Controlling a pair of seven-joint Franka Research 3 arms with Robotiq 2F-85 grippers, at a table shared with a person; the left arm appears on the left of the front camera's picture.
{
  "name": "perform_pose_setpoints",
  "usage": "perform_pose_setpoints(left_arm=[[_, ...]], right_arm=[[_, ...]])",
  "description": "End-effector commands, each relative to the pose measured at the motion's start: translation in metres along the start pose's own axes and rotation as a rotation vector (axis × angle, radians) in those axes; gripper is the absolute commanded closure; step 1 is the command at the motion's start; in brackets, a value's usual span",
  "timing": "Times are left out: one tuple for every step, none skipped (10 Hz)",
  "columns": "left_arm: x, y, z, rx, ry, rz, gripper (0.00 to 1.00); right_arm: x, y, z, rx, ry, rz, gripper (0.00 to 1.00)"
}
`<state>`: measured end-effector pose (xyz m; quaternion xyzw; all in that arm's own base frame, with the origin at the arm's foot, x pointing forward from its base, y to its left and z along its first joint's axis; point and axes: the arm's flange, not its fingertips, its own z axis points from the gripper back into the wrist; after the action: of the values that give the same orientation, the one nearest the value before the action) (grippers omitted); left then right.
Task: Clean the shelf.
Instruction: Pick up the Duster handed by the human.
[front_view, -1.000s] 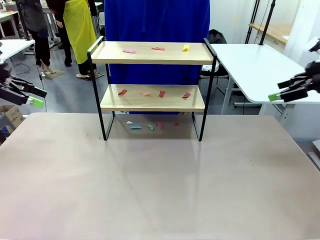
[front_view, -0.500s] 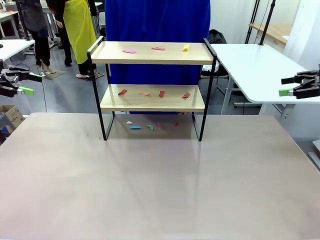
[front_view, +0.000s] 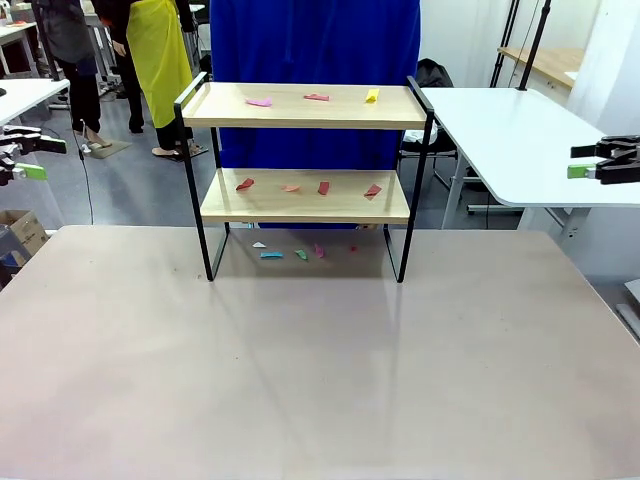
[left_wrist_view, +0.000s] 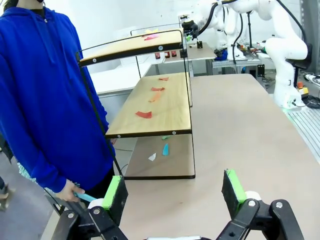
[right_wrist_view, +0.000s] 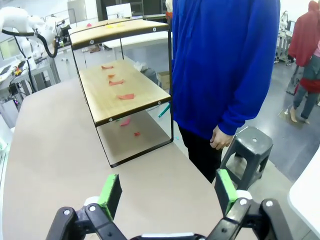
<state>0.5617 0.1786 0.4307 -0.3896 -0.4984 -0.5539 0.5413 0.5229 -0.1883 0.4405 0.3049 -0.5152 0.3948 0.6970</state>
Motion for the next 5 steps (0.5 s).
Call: perform_pose_setpoints(left_arm=[[-0.002, 0.017, 0.001, -0.018, -0.036, -0.013, 0.00], [-0.008, 0.018, 0.002, -0.030, -0.047, -0.014, 0.00], [-0.009, 0.023, 0.003, -0.029, -0.048, -0.013, 0.00], [-0.014, 0.024, 0.003, -0.033, -0.054, -0.014, 0.00], [-0.018, 0.028, 0.003, -0.043, -0.060, -0.013, 0.00]], right_arm=[[0.004, -0.013, -0.003, 0.008, -0.006, 0.006, 0.00], [0.001, -0.019, -0.004, 0.016, 0.001, 0.005, 0.00], [-0.001, -0.026, -0.007, 0.028, 0.004, 0.005, 0.00], [-0.006, -0.031, -0.009, 0.033, 0.011, 0.005, 0.00], [-0.009, -0.037, -0.011, 0.036, 0.009, 0.004, 0.00]])
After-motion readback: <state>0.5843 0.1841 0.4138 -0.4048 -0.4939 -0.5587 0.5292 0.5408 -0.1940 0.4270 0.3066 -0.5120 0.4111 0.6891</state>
